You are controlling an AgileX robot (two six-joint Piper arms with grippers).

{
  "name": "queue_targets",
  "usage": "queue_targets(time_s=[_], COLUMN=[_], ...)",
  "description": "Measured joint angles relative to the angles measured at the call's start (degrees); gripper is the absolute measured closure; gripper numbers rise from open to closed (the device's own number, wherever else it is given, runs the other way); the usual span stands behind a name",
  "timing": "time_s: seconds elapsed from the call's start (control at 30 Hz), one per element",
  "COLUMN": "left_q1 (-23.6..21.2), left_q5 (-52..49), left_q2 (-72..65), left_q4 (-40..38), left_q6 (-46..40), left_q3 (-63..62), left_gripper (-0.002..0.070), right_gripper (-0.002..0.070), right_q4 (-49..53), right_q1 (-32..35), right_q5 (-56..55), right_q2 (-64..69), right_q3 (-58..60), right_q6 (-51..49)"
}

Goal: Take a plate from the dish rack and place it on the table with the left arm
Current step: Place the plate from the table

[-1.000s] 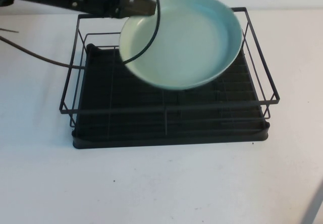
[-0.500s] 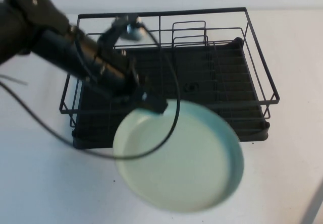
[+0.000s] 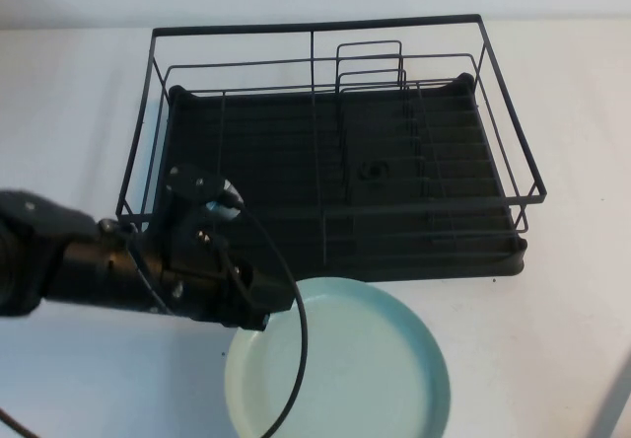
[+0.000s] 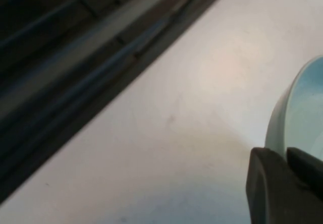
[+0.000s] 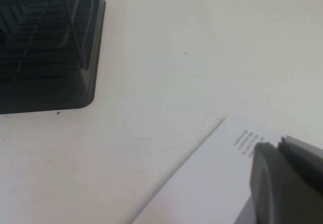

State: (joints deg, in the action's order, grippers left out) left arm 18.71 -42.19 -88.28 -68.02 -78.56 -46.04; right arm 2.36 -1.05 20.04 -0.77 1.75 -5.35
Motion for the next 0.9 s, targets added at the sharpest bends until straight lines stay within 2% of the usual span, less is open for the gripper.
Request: queue_targets(time_s=[0.17, 0.27, 0.47, 0.73, 0.83, 0.9], left_q1=[0.0, 0.0, 0.0, -0.2, -0.2, -0.5], left_q5=[5.7, 6.5, 5.8, 3.0, 2.8, 2.8], left_q2=[-1.7, -4.0, -10.6, -12.5, -13.0, -13.0], left_q4=[-19.6, -26.5, -29.3, -31.4, -30.8, -30.5], left_q6=[-21.6, -30.0, -35.0, -45.1, -47.9, -48.4], left_q3=[5.4, 5.8, 5.8, 5.7, 5.7, 5.7], left_gripper=[0.0675, 0.0675, 0.0675, 0.0669, 0.0617, 0.0541], right_gripper=[0.0696, 0.0696, 0.0696, 0.0696, 0.0696, 0.0696], right_q4=[0.0, 0.0, 0.0, 0.0, 0.0, 0.0], right_q1=[0.0, 0.0, 0.0, 0.0, 0.0, 0.0], right_q5=[0.0, 0.0, 0.0, 0.0, 0.0, 0.0], right_q2=[0.0, 0.0, 0.0, 0.0, 0.0, 0.0], right_q3=[0.0, 0.0, 0.0, 0.0, 0.0, 0.0], right_q6=[0.0, 0.0, 0.0, 0.0, 0.0, 0.0])
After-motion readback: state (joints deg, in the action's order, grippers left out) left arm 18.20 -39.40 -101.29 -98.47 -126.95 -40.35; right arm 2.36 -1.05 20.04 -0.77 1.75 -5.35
